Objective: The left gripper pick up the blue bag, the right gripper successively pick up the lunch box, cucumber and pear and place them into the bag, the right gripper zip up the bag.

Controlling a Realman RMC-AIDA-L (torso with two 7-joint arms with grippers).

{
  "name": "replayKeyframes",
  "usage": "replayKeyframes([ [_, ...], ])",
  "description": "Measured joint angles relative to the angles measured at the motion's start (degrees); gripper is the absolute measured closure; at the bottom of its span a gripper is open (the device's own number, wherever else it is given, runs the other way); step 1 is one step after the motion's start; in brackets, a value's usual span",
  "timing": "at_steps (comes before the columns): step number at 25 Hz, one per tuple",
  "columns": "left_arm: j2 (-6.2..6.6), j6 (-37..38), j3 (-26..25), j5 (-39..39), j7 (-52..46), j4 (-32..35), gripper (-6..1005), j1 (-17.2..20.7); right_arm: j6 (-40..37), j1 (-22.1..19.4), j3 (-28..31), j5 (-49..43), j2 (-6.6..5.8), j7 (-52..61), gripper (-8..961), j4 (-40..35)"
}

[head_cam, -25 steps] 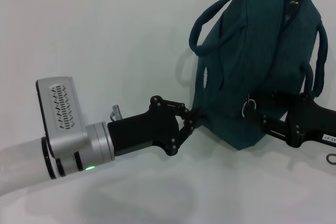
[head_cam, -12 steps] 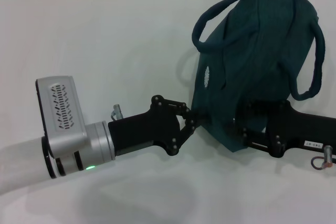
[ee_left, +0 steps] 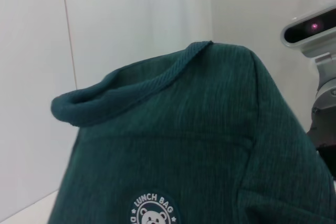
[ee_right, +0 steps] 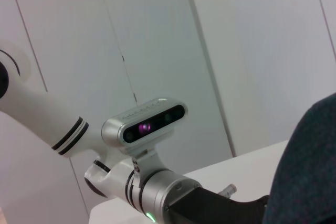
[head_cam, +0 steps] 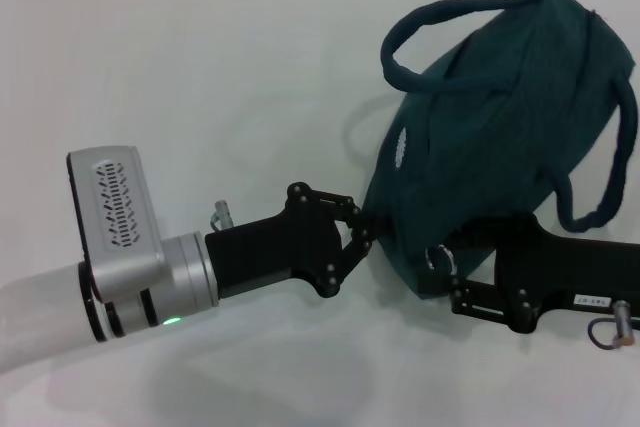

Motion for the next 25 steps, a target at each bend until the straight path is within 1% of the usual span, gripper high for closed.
replayKeyframes([
  [5,0.0,0.0,0.0,-0.04,0.0,-0.03,951,0.26,-0.43,-0.66,0.31,0.0,-0.23,-0.04,505,-0.04],
  [13,0.0,-0.01,0.0,0.04,0.0,-0.03,952,0.32,-0.03,-0.84,0.29,0.06,-0.29,-0.07,505,-0.04],
  [18,0.0,0.0,0.0,0.06,0.0,-0.03,946,0.32,0.04,-0.83,0.27,0.09,-0.41,-0.05,658,-0.04],
  [25,0.0,0.05,0.0,0.09,0.0,-0.03,938,0.29,0.6,-1.15,0.28,0.12,-0.95,0.18,693,0.06],
])
